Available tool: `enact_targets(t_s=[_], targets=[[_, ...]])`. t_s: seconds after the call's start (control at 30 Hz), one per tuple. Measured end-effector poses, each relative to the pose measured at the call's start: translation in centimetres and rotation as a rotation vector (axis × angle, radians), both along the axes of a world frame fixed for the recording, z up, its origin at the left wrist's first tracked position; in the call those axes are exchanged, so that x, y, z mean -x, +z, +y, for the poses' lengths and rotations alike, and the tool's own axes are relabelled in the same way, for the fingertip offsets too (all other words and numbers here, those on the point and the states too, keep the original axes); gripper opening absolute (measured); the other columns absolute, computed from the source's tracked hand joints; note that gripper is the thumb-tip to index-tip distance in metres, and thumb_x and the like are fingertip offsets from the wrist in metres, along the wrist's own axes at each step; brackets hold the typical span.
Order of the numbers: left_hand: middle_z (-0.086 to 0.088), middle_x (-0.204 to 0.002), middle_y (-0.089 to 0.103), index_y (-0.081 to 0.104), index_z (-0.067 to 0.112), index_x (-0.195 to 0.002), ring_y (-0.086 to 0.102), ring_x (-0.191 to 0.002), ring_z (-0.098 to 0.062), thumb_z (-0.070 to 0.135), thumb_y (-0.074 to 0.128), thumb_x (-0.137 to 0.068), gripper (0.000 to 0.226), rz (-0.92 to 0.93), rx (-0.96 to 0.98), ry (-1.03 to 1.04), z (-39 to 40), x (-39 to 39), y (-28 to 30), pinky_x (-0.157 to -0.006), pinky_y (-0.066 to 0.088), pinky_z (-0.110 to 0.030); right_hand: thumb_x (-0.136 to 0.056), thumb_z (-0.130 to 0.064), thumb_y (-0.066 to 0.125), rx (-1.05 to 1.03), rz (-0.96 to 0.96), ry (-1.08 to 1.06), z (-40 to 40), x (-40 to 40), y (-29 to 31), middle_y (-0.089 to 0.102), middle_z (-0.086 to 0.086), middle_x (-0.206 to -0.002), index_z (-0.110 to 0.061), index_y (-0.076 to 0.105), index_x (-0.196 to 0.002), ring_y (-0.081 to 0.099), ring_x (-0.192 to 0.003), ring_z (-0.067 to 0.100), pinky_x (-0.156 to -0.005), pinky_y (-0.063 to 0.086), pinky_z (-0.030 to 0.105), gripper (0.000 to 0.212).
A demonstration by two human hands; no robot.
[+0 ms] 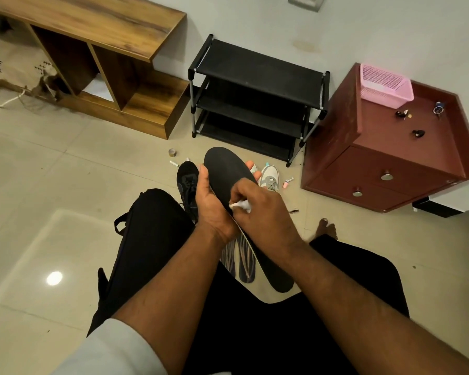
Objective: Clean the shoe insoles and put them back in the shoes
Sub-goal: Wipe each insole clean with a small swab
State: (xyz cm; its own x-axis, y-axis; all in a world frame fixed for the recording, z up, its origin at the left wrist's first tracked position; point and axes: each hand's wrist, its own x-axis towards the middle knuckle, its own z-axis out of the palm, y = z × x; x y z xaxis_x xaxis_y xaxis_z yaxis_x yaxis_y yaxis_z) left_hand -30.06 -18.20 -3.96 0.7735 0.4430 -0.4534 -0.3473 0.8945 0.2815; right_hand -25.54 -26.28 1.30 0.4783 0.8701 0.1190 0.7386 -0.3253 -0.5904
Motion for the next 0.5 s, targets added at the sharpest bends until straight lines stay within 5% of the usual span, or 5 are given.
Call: enact_targets(t_s=[0.2,0.37,0.5], targets=[[-0.014,-0.108,0.073,0.081,0.011,-0.093,0.072,-0.099,-0.028,0.077,0.024,-0.089,0.087,0.005,-0.064,-0.084,-0.4,0.2,1.0,-0.092,0.048,-0.045,-0.087,-0.009,0.061,0.005,-0.064,-0.189,0.0,-3.9,-0.8,0.058,-0.004,-0.078,-0.019,0.052,-0.079,0.055,-0.073,0.010,-0.067,0.050,0.025,0.016],[-0.015,-0.126,0.065,0.066,0.004,-0.125,0.057,-0.126,-0.030,0.078,0.035,-0.085,0.090,-0.009,-0.031,-0.057,-0.1,0.2,0.2,-0.110,0.041,-0.045,-0.079,0.001,0.061,-0.019,-0.037,-0.059,0.9,-0.5,0.1,0.058,-0.002,-0.074,-0.014,0.056,-0.076,0.055,-0.070,0.012,-0.065,0.051,0.030,0.016],[-0.013,-0.130,0.063,0.071,0.007,-0.119,0.052,-0.130,-0.031,0.076,0.039,-0.081,0.085,-0.063,-0.032,-0.033,-0.1,0.2,0.3,-0.113,0.036,-0.046,-0.083,0.001,0.059,-0.018,-0.072,-0.048,1.1,0.1,0.3,0.062,0.001,-0.076,-0.012,0.061,-0.079,0.056,-0.071,0.013,-0.067,0.051,0.026,0.013]])
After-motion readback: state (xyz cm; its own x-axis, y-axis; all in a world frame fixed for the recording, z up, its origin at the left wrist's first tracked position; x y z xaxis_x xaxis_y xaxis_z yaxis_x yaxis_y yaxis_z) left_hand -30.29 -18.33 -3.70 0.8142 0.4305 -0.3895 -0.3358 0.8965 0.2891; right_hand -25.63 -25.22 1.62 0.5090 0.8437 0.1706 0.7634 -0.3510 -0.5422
